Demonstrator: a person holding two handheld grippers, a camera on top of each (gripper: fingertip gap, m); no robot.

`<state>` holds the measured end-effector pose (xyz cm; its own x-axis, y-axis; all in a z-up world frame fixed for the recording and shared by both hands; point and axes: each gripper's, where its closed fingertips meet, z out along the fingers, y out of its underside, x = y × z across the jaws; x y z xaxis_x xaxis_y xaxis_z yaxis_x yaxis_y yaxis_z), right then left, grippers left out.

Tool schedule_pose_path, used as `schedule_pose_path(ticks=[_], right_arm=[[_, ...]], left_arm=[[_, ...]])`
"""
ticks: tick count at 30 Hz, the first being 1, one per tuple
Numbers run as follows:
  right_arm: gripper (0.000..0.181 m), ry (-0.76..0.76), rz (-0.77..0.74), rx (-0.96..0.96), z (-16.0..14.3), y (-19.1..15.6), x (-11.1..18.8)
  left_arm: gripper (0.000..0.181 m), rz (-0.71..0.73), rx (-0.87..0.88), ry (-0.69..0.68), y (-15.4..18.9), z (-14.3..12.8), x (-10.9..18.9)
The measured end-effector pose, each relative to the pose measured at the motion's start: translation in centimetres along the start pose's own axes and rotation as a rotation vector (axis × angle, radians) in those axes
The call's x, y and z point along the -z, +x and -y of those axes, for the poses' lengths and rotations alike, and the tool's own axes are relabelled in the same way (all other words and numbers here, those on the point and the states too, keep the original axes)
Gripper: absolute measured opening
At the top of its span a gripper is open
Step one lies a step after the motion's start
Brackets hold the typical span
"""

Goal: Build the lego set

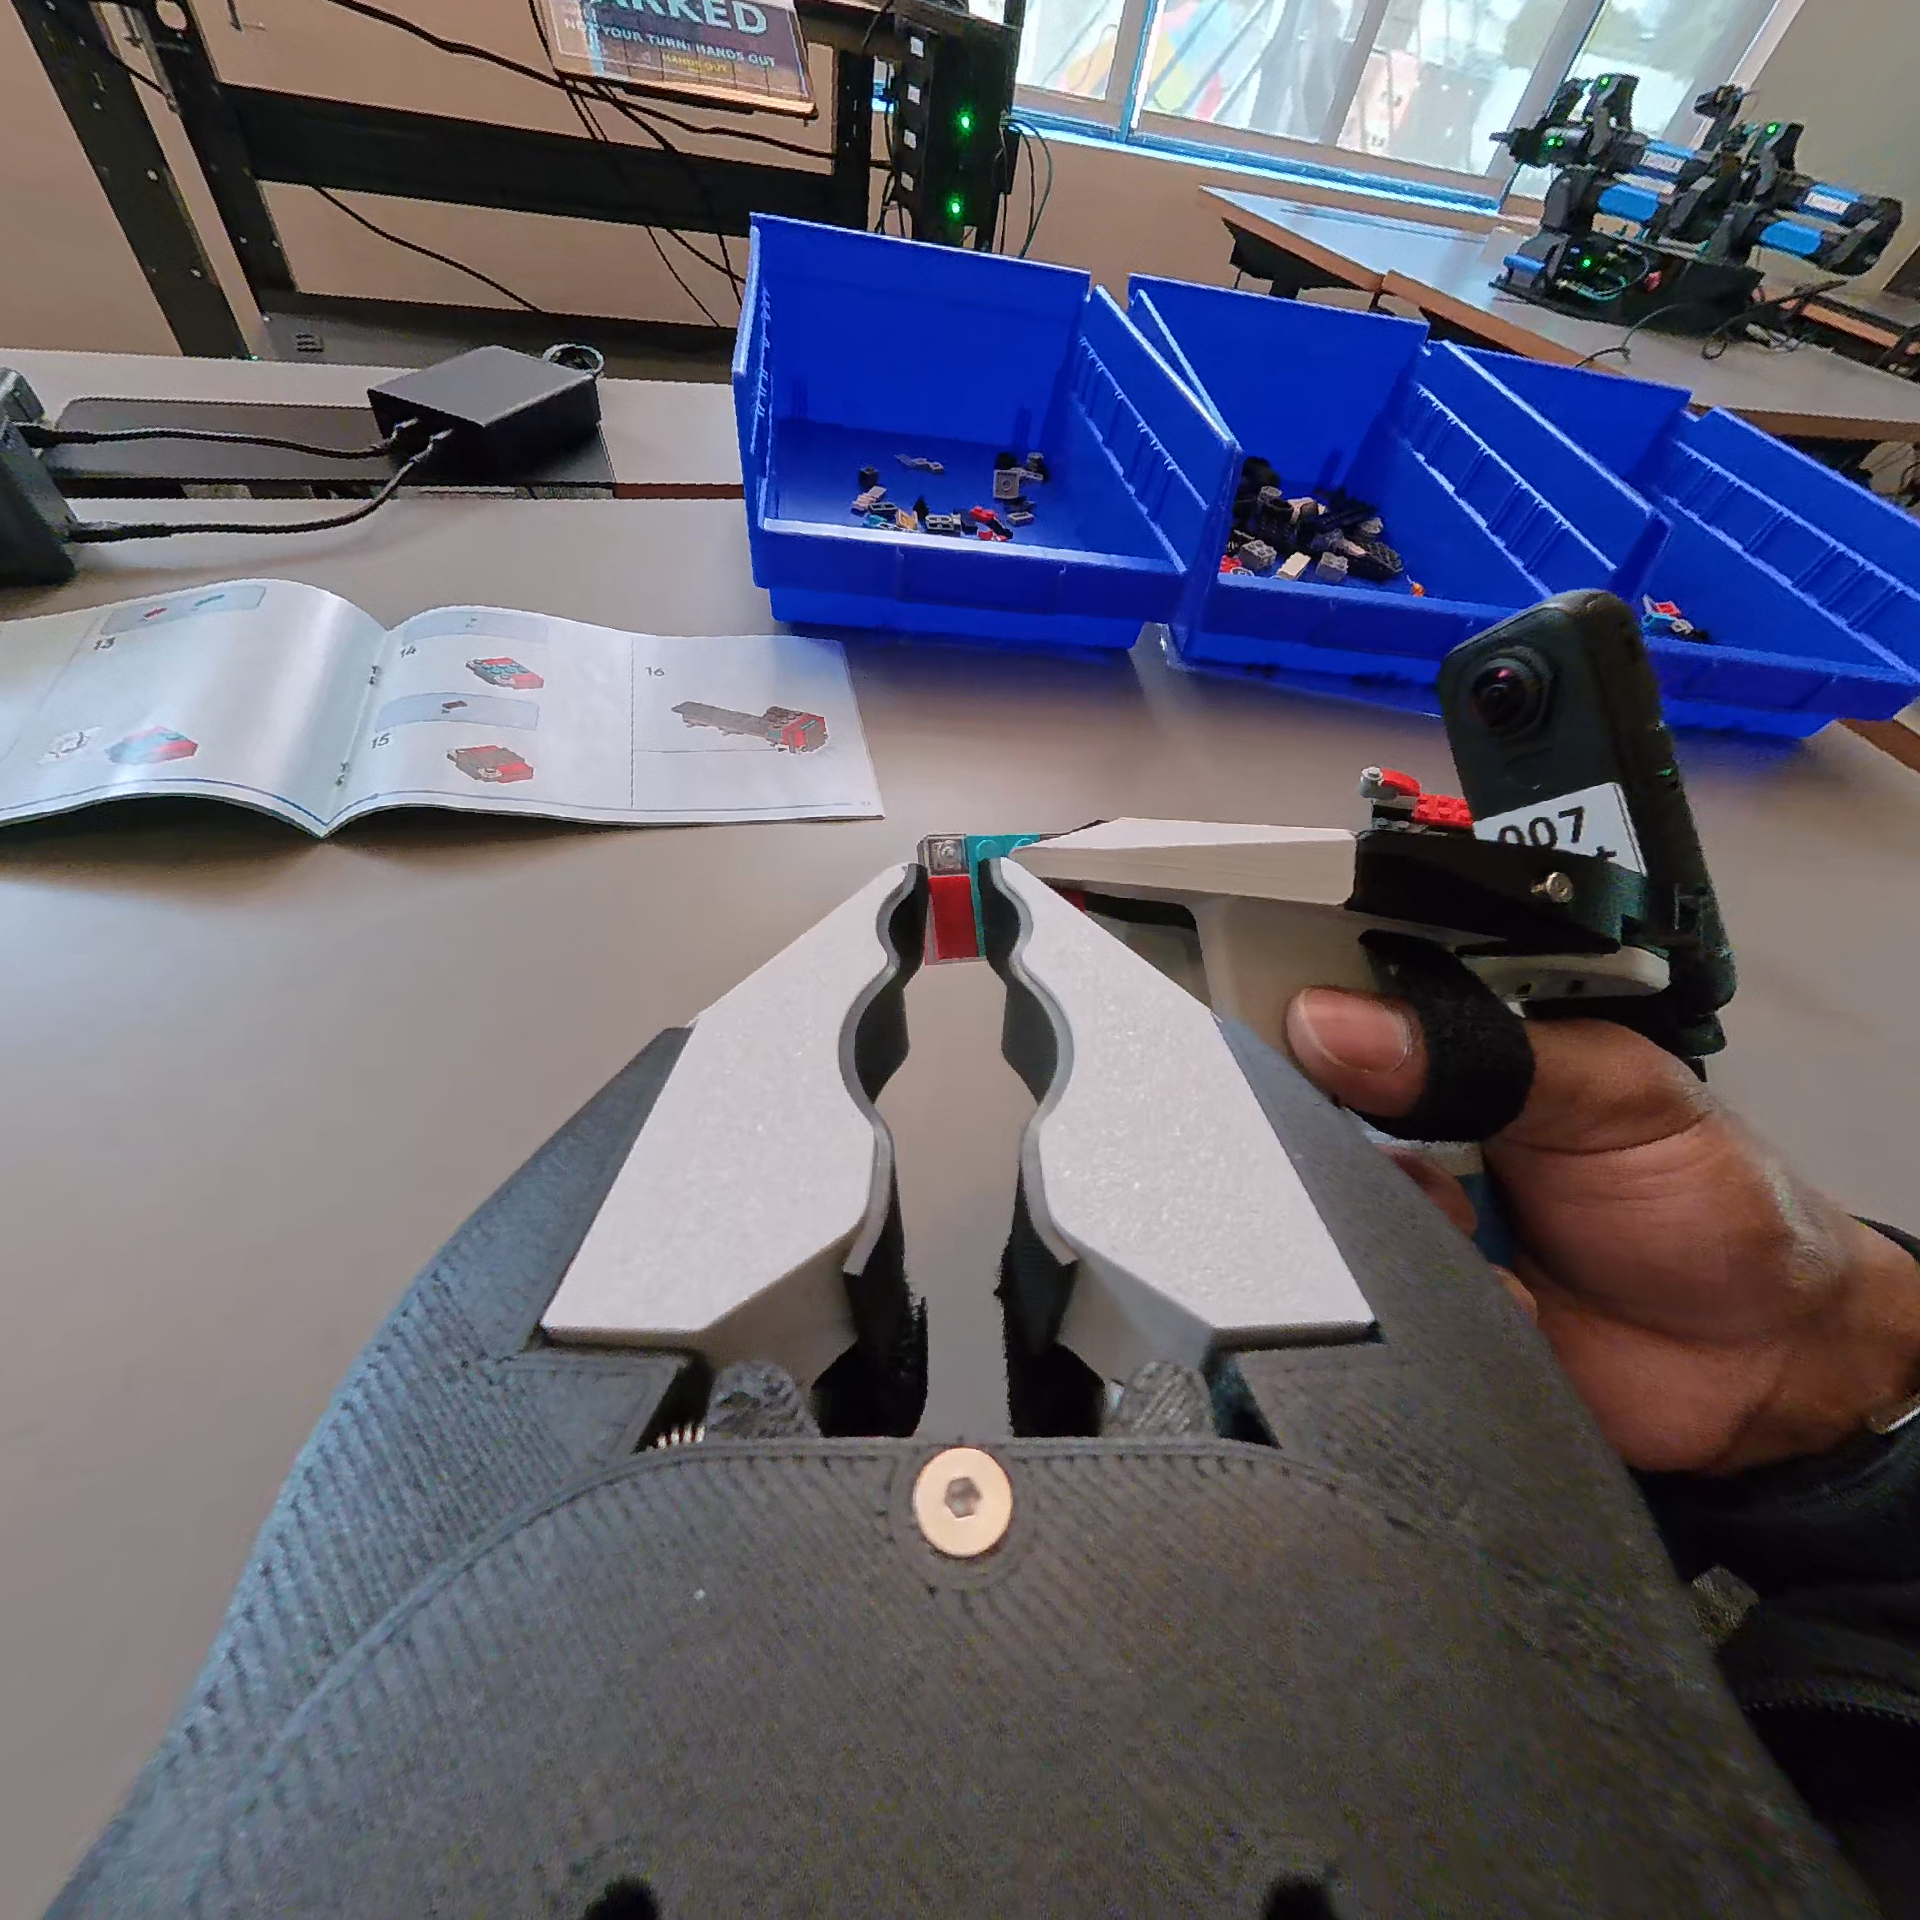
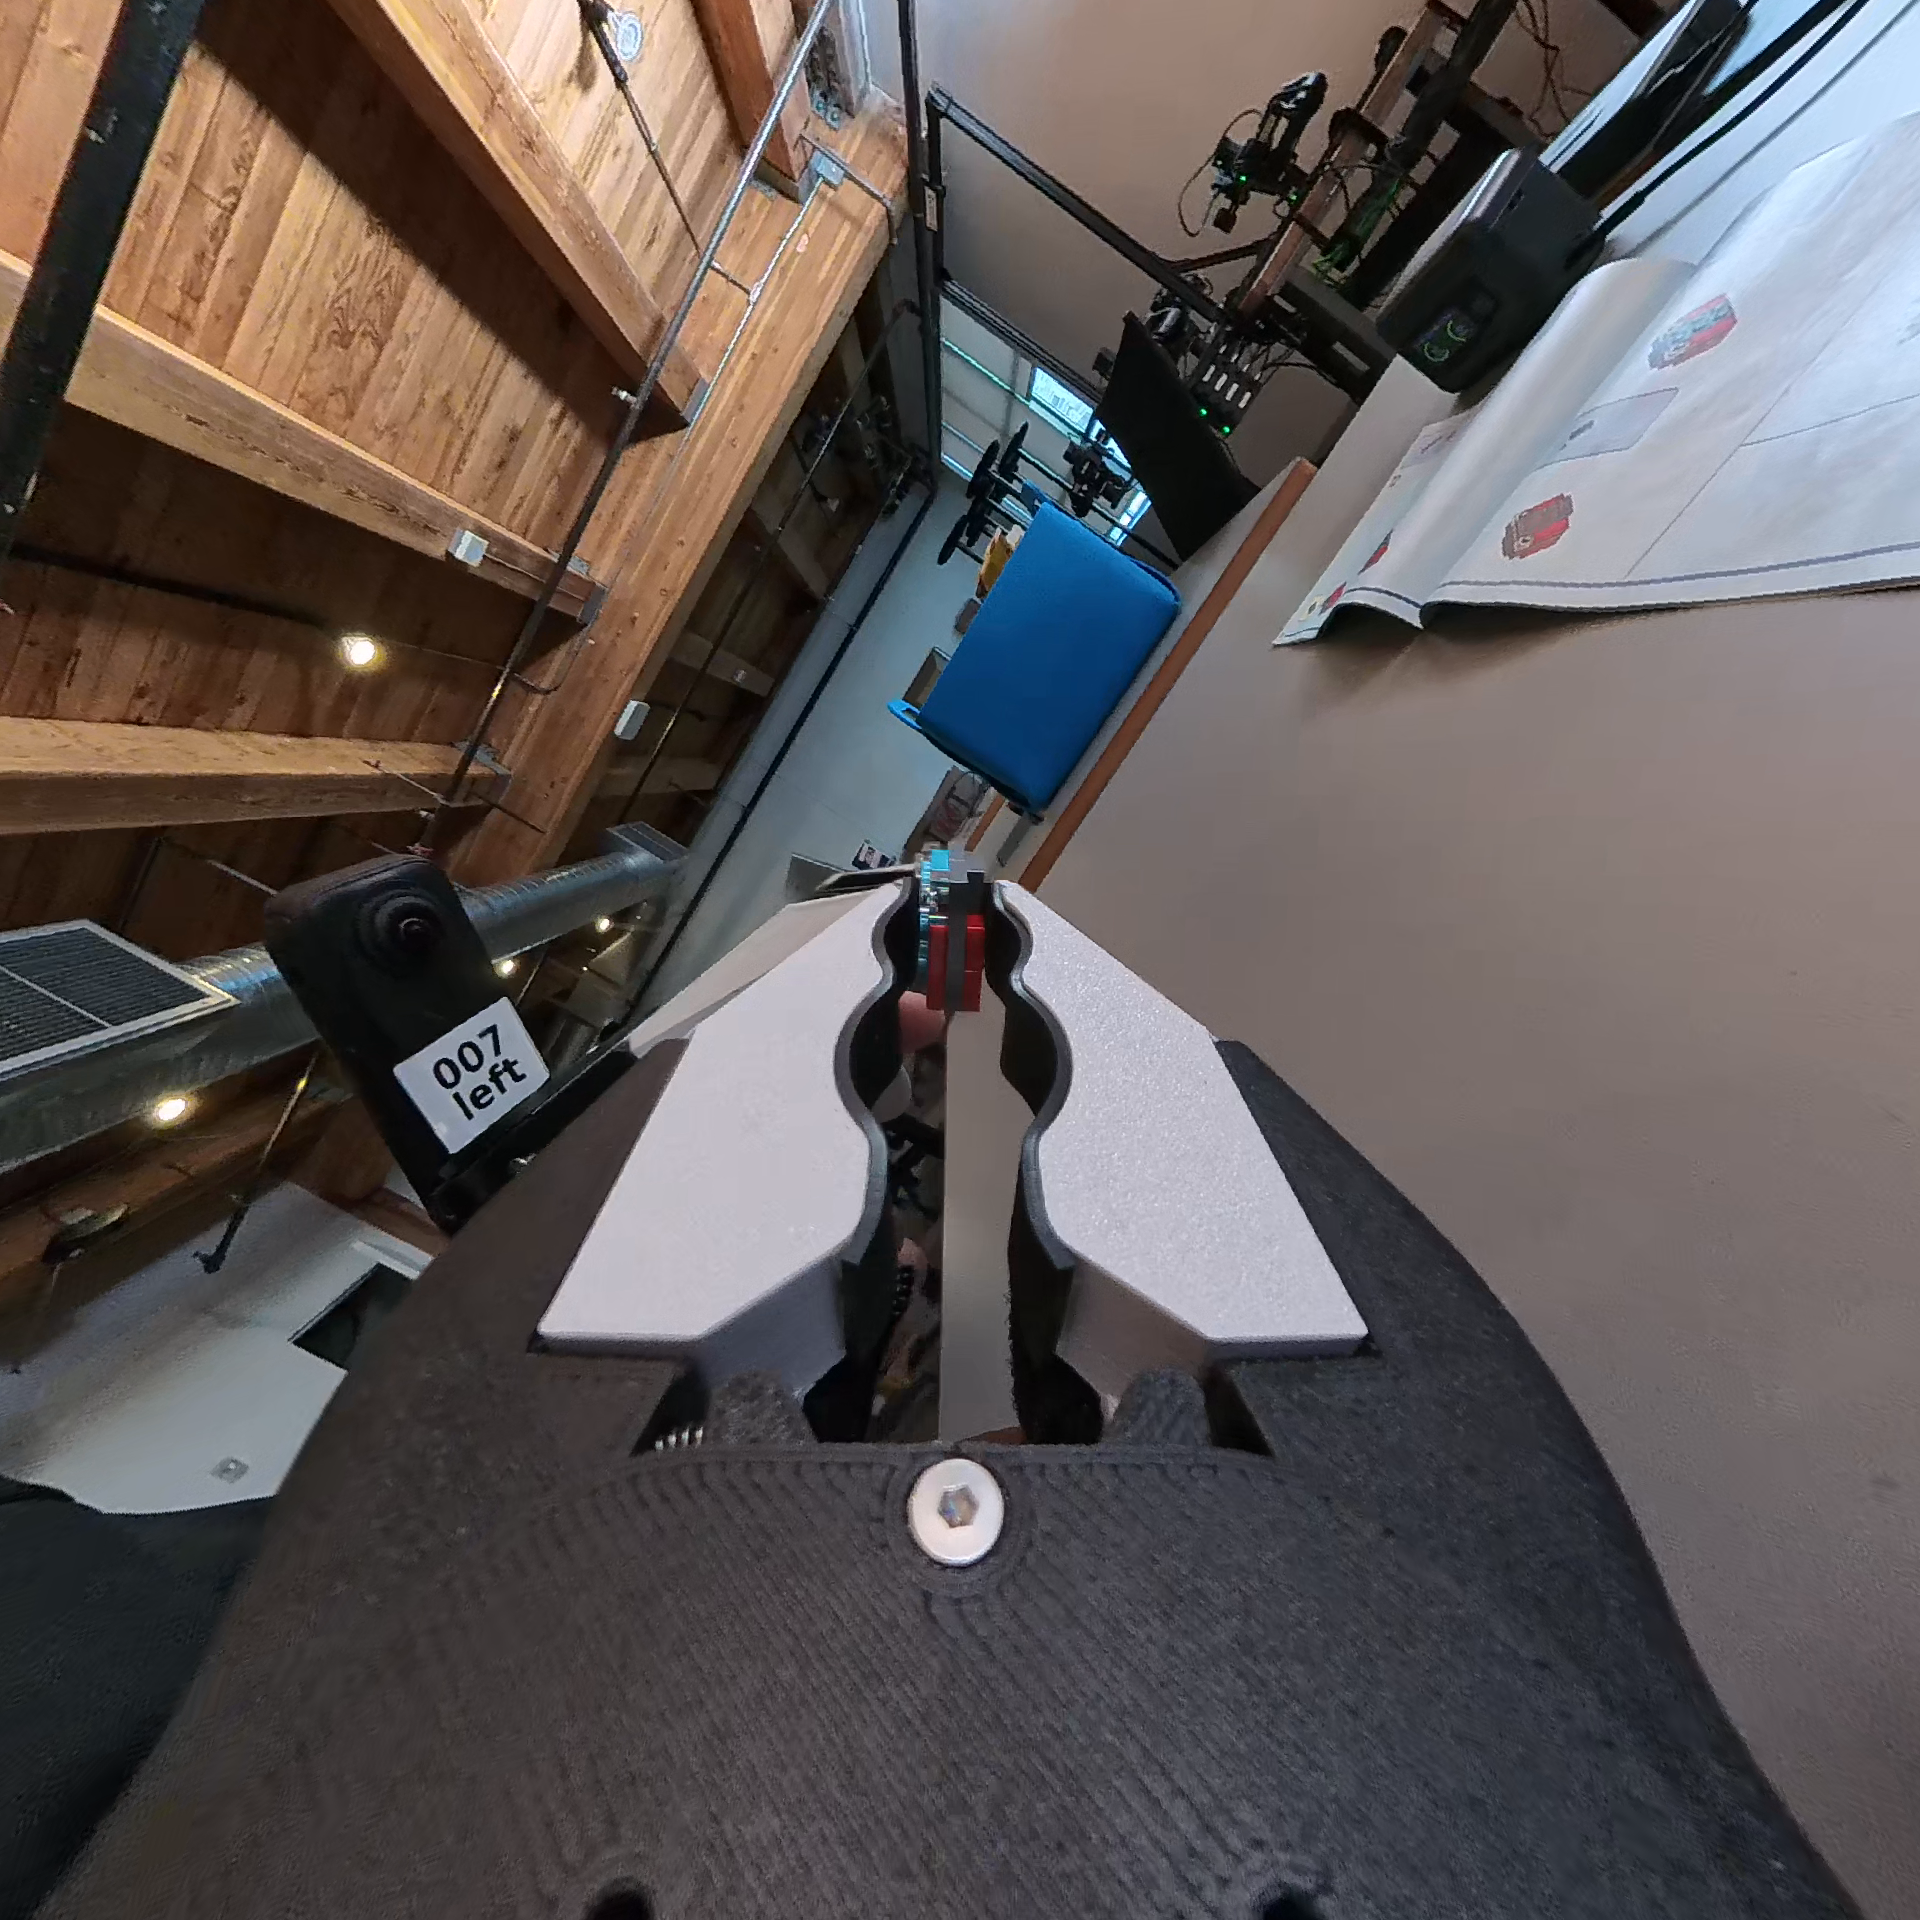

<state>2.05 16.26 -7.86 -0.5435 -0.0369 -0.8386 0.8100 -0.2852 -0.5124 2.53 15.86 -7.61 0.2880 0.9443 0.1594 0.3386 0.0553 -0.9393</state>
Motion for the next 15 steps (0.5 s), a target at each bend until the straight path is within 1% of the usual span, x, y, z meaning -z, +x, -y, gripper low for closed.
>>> schedule_pose_path(ticks=[2,5,7,9,10,12,13,14,15], right_arm=[[0.010,0.003,0.003,-0.006,0.1,0.0,0.0],[0.011,0.003,0.008,-0.008,0.1,0.0,0.1],[0.010,0.004,0.014,-0.008,0.1,-0.1,0.1],[0.011,0.009,0.032,-0.006,0.2,-0.4,0.1],[0.011,0.011,0.046,-0.004,0.2,-0.7,0.1],[0.011,0.012,0.091,0.009,0.3,-1.5,0.0],[0.010,0.016,0.116,0.019,0.4,-2.0,0.1],[0.010,0.017,0.138,0.032,0.5,-2.5,0.1],[0.010,0.013,0.157,0.051,0.4,-3.0,0.1]], left_arm=[[0.013,-0.011,0.017,0.007,0.0,0.1,0.1],[0.018,-0.047,0.067,0.039,-0.4,0.9,0.5],[0.023,-0.117,0.168,0.056,-0.9,1.7,0.8],[0.026,-0.231,0.315,0.031,-1.5,2.1,0.8],[0.028,-0.319,0.399,0.006,-1.4,2.1,0.8],[0.027,-0.567,0.566,-0.050,0.0,2.6,1.5],[0.028,-0.662,0.626,-0.072,0.5,2.8,1.9],[0.027,-0.709,0.651,-0.078,0.5,3.1,2.1],[0.027,-0.717,0.643,-0.077,0.3,3.2,2.1]])
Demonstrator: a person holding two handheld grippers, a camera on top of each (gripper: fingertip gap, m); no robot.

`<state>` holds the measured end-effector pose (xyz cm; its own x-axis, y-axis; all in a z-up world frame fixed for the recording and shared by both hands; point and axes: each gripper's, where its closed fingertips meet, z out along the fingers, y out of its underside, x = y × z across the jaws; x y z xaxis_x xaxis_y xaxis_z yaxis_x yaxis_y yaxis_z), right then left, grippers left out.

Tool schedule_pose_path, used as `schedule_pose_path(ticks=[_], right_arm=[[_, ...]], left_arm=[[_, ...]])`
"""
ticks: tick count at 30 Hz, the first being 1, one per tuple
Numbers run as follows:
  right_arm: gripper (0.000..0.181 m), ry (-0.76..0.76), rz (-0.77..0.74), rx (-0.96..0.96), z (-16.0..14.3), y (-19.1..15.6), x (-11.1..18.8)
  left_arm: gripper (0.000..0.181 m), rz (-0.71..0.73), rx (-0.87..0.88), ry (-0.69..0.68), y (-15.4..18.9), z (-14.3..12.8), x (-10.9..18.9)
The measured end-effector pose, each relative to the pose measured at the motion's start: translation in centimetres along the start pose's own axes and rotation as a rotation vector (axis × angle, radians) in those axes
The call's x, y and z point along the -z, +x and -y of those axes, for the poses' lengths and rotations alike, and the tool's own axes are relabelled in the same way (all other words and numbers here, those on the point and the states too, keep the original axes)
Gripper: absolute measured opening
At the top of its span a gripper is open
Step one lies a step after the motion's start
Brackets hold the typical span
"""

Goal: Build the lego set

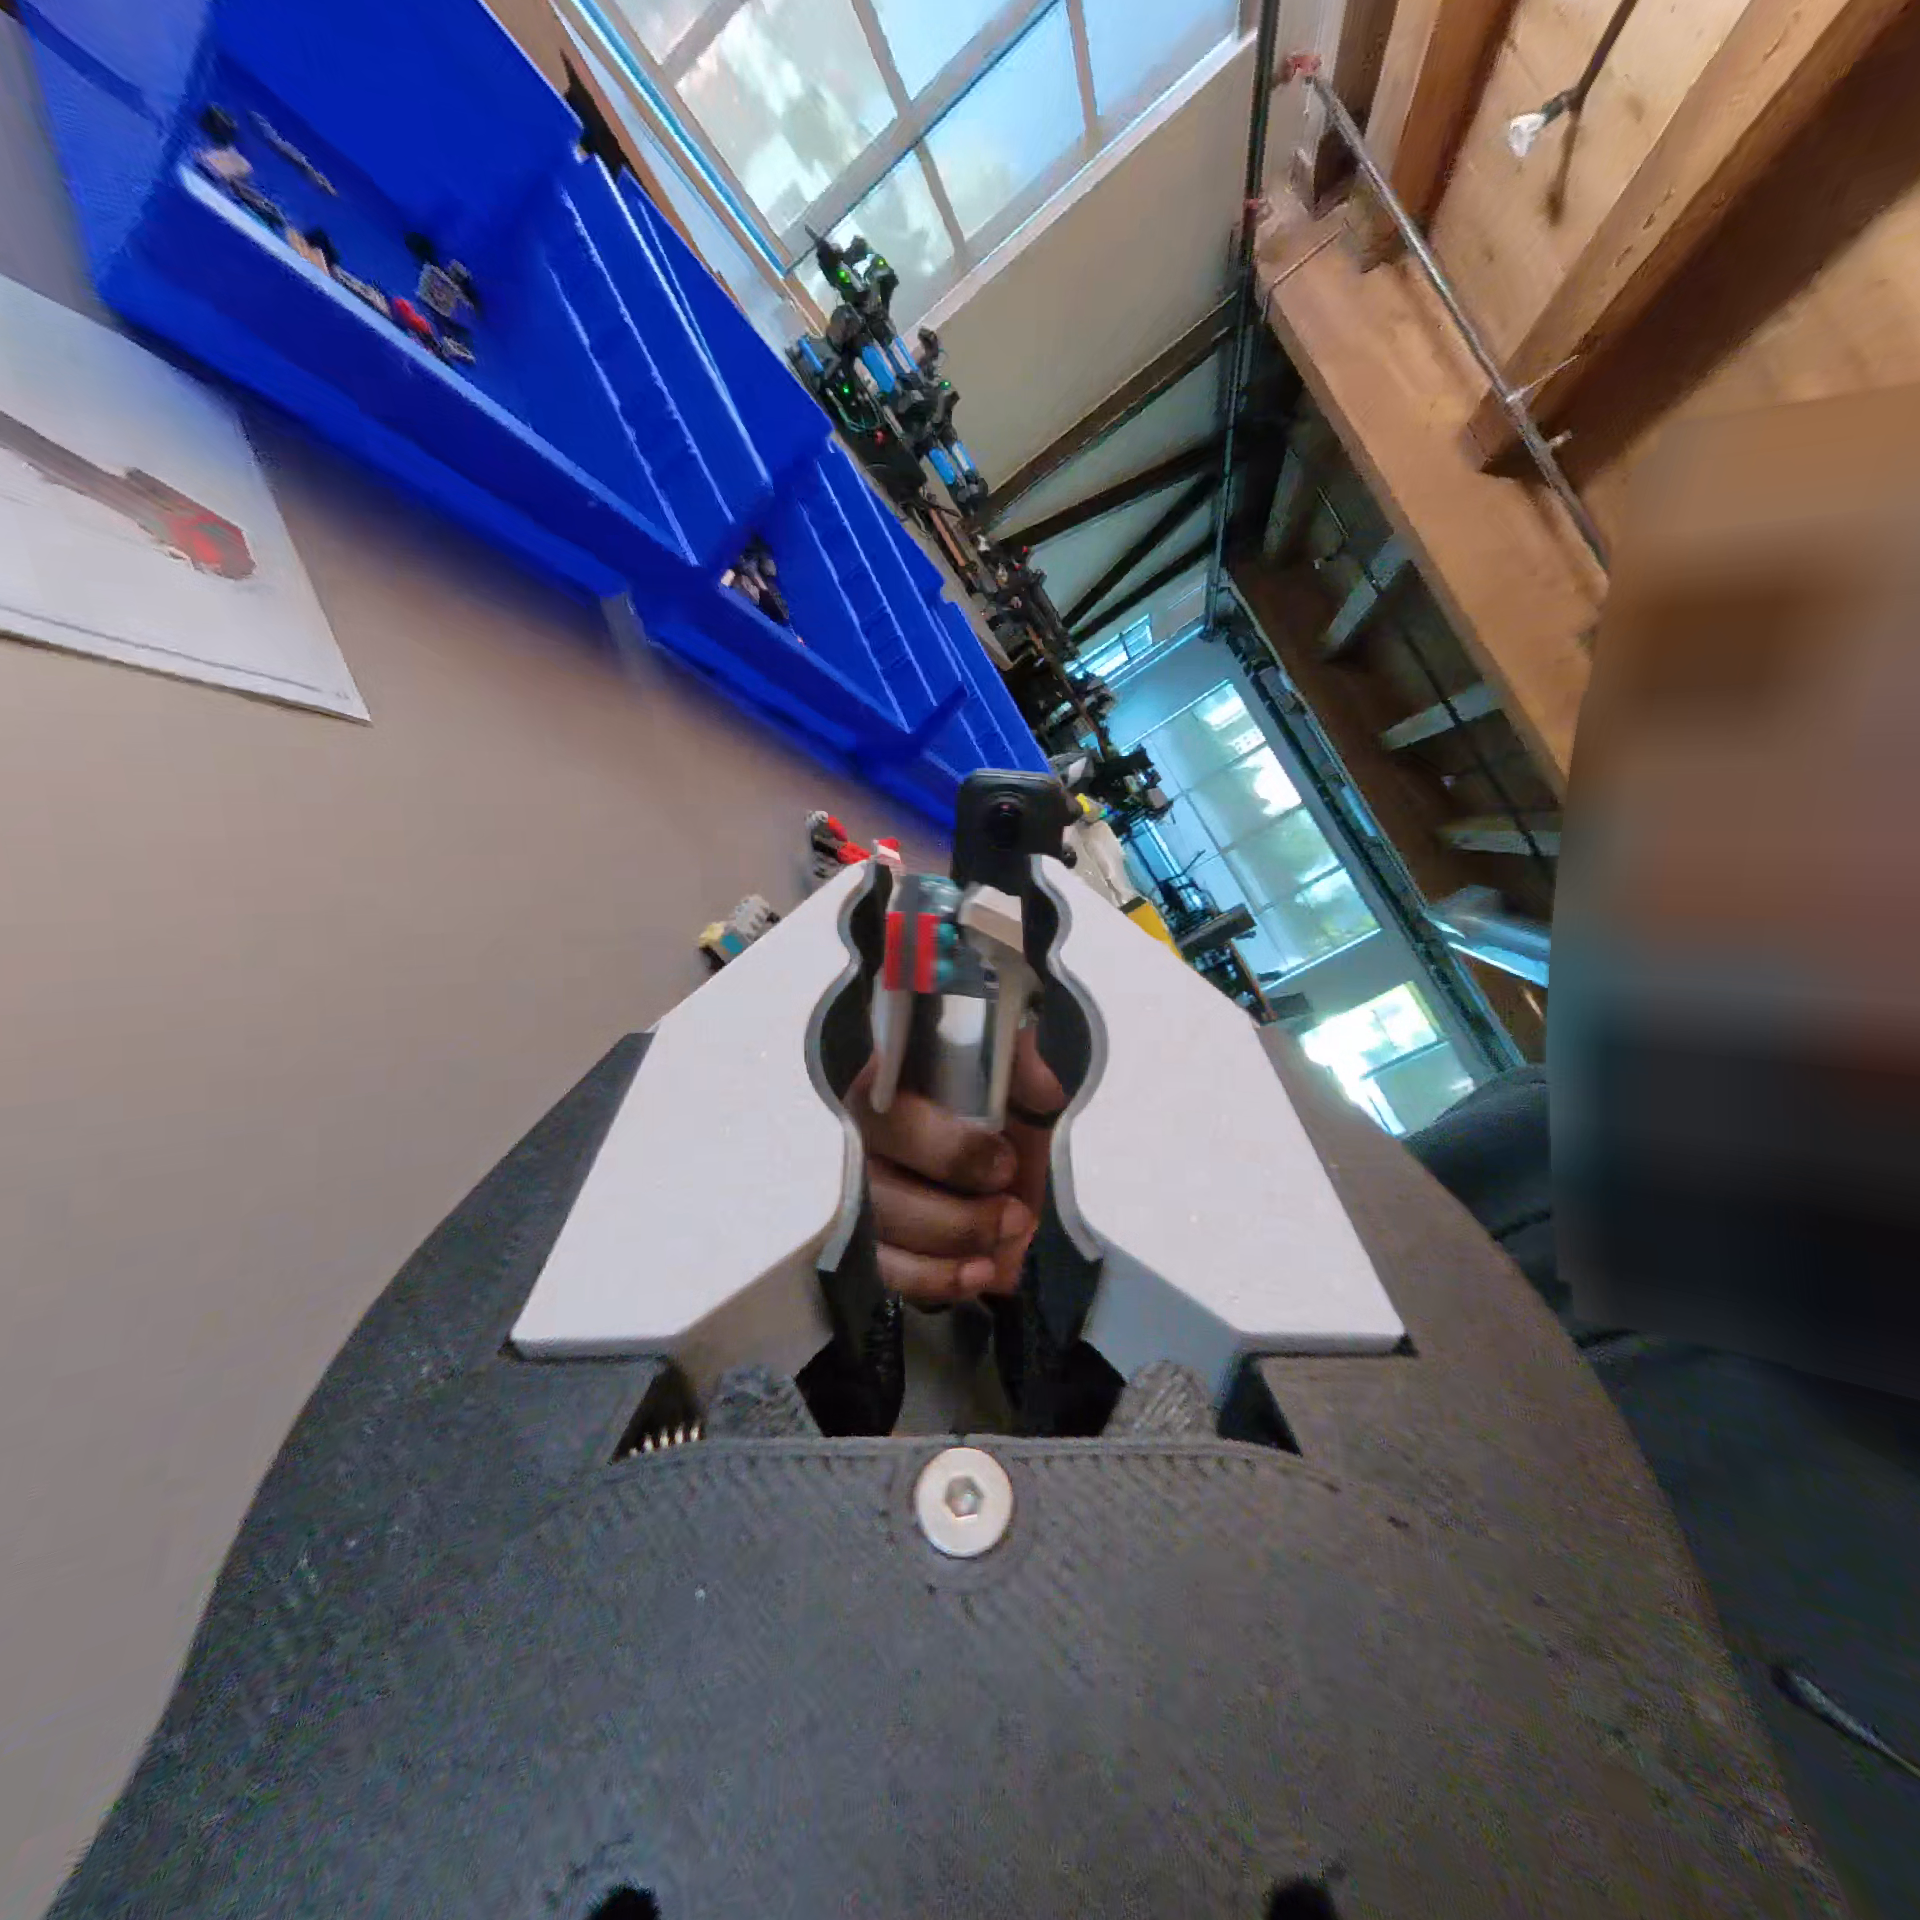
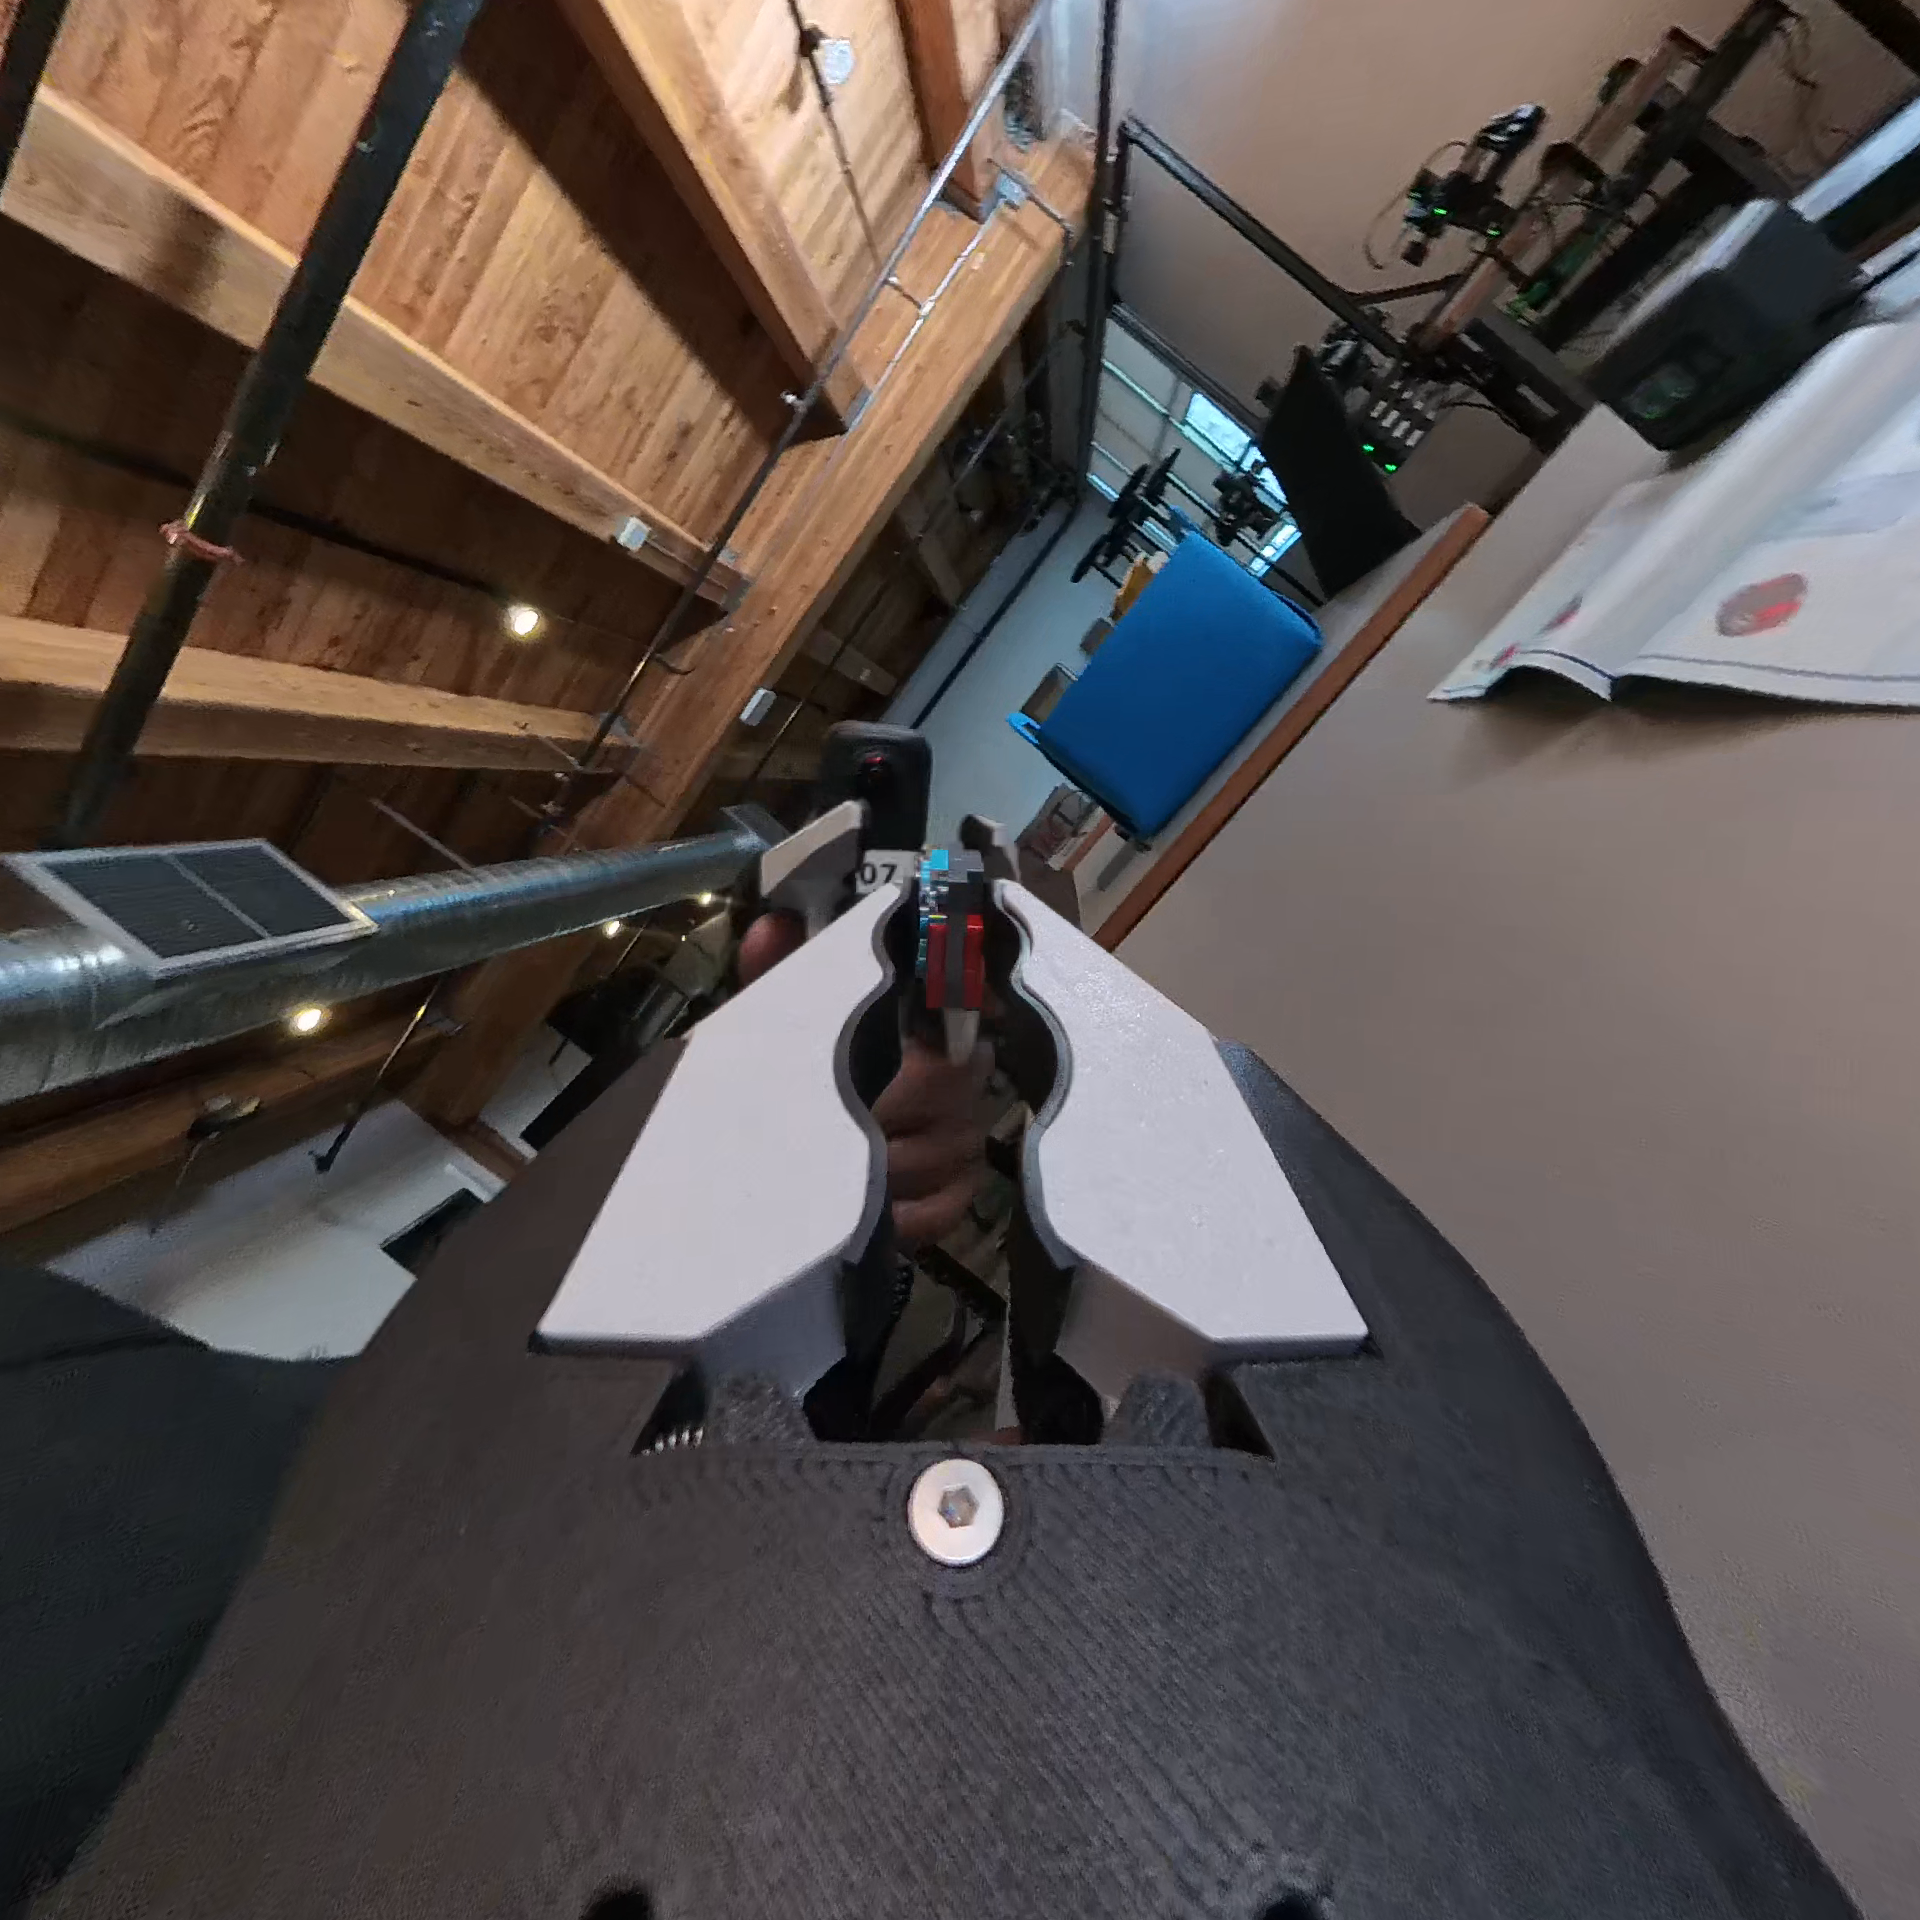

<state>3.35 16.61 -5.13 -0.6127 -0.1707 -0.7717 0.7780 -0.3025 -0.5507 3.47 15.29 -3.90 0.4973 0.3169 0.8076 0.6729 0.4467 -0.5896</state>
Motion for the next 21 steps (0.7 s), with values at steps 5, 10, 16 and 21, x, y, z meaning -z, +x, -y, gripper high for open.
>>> schedule_pose_path(ticks=[5,10,16,21], right_arm=[[0.011,-0.030,0.041,0.072,-0.3,-1.3,-0.2],[0.011,-0.030,0.049,0.063,-0.3,-1.3,-0.3],[0.011,-0.027,0.051,0.066,-0.2,-1.4,-0.2],[0.011,-0.031,0.055,0.070,-0.3,-1.5,-0.3]], left_arm=[[0.026,-0.015,-0.114,-0.147,1.0,-1.0,-0.2],[0.026,-0.002,-0.159,-0.187,1.1,-0.9,-0.4],[0.025,0.001,-0.158,-0.199,0.9,-0.9,-0.4],[0.023,-0.008,-0.153,-0.218,0.9,-1.3,-0.4]])
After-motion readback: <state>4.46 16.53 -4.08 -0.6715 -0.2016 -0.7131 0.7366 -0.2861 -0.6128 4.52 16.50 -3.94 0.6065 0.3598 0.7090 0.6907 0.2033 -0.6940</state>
